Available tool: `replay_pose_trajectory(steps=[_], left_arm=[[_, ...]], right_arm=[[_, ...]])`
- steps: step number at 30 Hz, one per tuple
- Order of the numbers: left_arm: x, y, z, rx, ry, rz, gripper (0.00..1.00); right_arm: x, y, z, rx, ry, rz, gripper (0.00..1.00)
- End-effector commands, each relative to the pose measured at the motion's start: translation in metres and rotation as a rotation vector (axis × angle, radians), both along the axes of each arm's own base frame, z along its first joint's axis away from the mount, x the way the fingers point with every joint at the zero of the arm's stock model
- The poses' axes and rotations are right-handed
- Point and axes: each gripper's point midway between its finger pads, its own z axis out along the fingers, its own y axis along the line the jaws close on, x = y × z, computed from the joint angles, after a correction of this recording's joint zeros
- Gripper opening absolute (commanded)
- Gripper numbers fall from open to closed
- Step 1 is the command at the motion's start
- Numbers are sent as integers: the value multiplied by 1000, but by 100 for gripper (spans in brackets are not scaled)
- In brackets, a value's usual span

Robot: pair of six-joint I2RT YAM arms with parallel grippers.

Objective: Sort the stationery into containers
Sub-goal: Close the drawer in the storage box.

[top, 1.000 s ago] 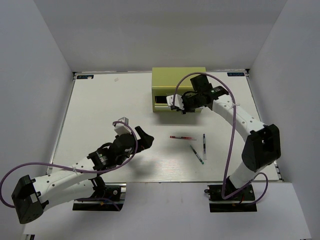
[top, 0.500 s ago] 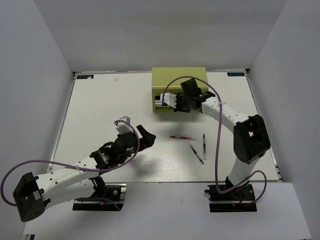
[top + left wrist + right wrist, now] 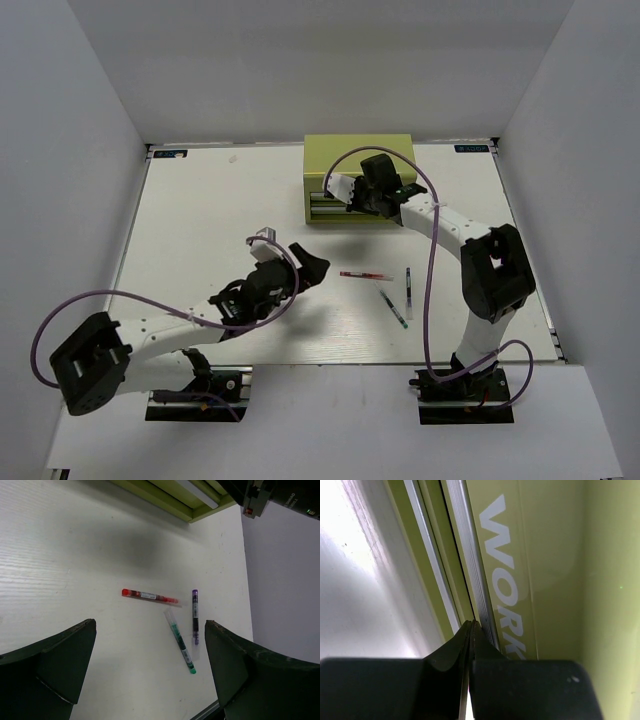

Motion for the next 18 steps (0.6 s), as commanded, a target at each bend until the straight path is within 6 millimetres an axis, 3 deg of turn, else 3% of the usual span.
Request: replay_pose_trajectory(steps=[1,3,4,7,8,9,10,11,12,13,14,15,18], left_arm=[[20,-27,34,-114,-61,-21,99],[28,-37,39,-135,-57,-29,99],[33,-41,29,-134,-30,-29,99],[48,-49,39,-192,-40,-19,98],[56,-47,29,-202,-16,9,94],[61,-50,32,-227,-15,12,90],[66,-52,34,-261,-20,16,85],[74,-52,37,-303,-11,34,74],[75,-56,34,-318,-5,27,67],[79,-58,18,-314,24,24,61],[88,-61,27,-369,7,26,49],[89,-70,29,-394,10,-1,44],[108,-81,20,-454,3,-6,42]], right_arm=[[20,-4,31,44,-107,-53,0],[16,-4,34,57,-94,-37,0],[7,-2,38,90,-59,5,0],[-26,8,53,182,4,125,0],[-44,17,91,282,-38,209,0],[-55,14,83,291,-21,215,3],[-57,12,92,312,-47,216,9],[-62,10,123,374,-113,203,30],[-59,8,131,394,-150,186,41],[-55,6,145,422,-194,172,52],[-52,4,154,454,-197,136,79],[-46,1,167,472,-230,119,88],[-35,-2,168,461,-204,101,89]])
